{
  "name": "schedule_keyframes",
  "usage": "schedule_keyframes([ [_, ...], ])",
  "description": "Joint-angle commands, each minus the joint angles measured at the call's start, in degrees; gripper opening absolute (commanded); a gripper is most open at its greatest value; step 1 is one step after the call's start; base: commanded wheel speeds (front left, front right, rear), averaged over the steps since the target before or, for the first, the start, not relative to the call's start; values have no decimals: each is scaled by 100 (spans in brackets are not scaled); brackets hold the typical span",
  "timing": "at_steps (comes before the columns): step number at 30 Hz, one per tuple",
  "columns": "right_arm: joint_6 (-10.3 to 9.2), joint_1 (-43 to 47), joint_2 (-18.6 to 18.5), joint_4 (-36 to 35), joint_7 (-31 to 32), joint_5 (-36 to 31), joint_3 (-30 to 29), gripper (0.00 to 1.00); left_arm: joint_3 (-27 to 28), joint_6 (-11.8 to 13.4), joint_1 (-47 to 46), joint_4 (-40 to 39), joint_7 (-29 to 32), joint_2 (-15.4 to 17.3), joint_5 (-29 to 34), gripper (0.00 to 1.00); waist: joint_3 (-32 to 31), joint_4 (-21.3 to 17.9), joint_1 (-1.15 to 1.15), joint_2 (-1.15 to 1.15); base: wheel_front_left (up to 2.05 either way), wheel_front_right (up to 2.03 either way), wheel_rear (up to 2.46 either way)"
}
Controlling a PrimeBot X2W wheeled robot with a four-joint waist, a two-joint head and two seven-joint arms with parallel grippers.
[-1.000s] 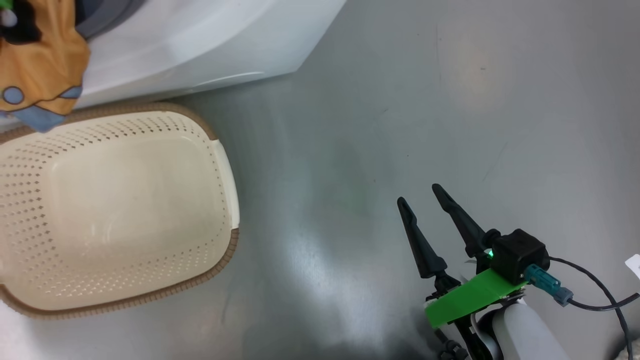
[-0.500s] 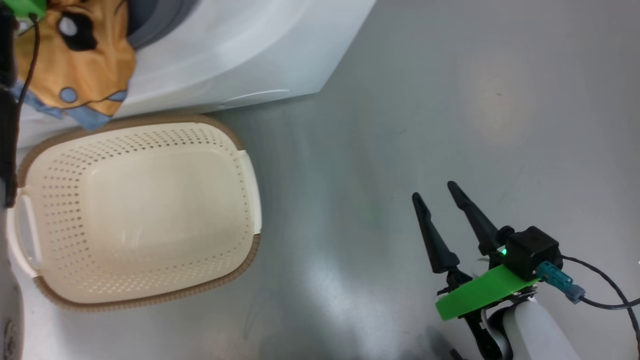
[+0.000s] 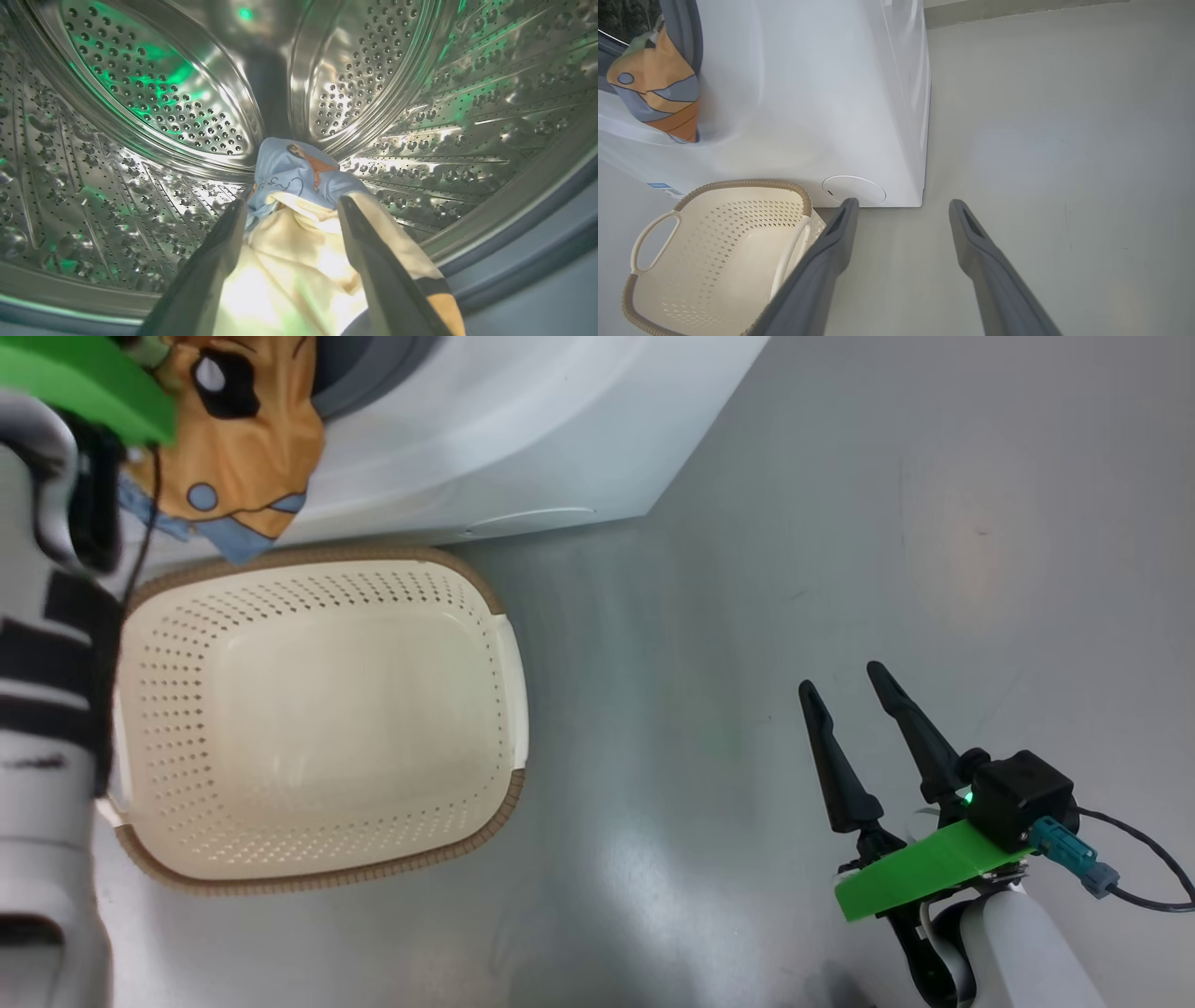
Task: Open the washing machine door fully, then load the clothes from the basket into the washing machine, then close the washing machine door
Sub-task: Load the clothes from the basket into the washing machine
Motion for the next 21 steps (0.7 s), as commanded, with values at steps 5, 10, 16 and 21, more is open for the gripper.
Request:
schedule_keyframes([
  [5, 9, 102, 5, -109, -27, -85, 107, 100, 241, 142, 713, -827, -30, 233, -86, 100, -175, 78, 0, 0, 0, 0, 0],
  [10, 9, 177, 5, -113, -27, -108, 73, 100, 304, 324, 1669, -1794, -30, 276, -73, 100, -317, 138, 0, 0, 0, 0, 0],
  [16, 9, 186, 5, -130, -27, -115, 98, 100, 543, 650, 2790, -3049, -30, 361, 71, 100, -362, 139, 0, 0, 0, 0, 0],
  [21, 9, 164, 5, -171, -27, -114, 122, 100, 739, 784, 3675, -3795, -30, 317, 83, 100, -364, 125, 0, 0, 0, 0, 0],
])
